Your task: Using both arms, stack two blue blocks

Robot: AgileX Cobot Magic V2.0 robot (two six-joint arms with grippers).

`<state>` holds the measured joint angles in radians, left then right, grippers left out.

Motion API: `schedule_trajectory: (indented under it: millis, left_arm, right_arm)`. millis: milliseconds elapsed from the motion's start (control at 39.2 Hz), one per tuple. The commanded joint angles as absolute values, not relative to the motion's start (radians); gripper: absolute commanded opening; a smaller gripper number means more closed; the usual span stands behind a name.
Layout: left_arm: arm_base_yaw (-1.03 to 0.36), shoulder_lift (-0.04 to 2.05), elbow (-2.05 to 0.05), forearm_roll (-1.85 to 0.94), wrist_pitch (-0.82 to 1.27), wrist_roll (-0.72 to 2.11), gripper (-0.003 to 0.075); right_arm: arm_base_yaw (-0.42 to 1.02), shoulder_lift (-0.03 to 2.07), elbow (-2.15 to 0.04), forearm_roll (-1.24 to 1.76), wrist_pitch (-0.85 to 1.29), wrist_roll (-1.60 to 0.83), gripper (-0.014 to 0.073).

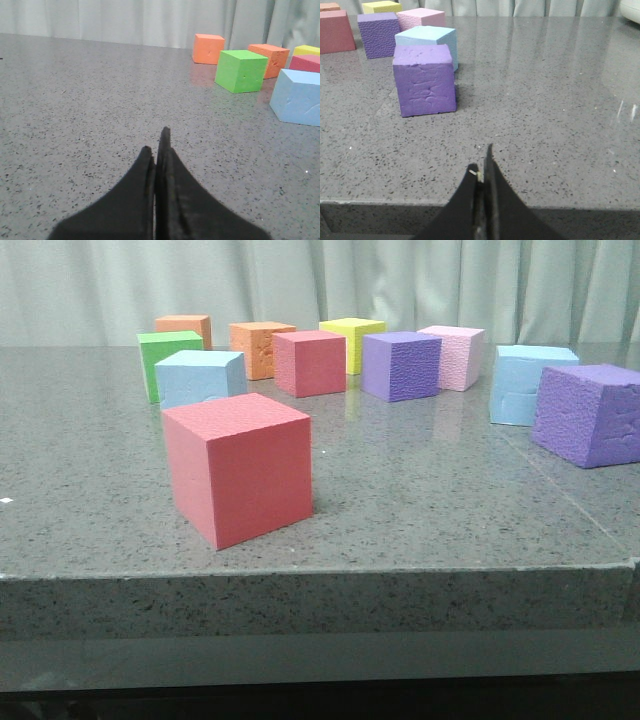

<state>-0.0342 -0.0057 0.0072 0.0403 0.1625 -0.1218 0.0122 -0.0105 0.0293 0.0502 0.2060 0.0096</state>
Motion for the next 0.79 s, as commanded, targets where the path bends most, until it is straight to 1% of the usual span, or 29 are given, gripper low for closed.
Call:
schedule_trajectory:
  millis: [0,281,613,766]
  left_arm:
    - [-0.032,-0.023,0.008,0.034,0.080,-0.129,-0.0020]
    - [-0.032,-0.023,0.008,0.039,0.062,-0.129,-0.0020]
    - [-0.032,-0.023,0.008,0.039,-0.226,-0.129,-0.0020]
    - [-0.032,-0.023,0.008,0.039,-0.267,-0.129,-0.0020]
  right_arm:
    - [0.007,-0.028,0.022,0.038,0.125,0.000,-0.0068]
    - [0.007,-0.028,0.022,0.038,0.111,0.000,-0.0068]
    - [0.007,-0.028,0.022,0.038,-0.040,0.000,-0.0068]
    - [0.007,-0.028,0.022,0.038,-0.137,0.000,-0.0068]
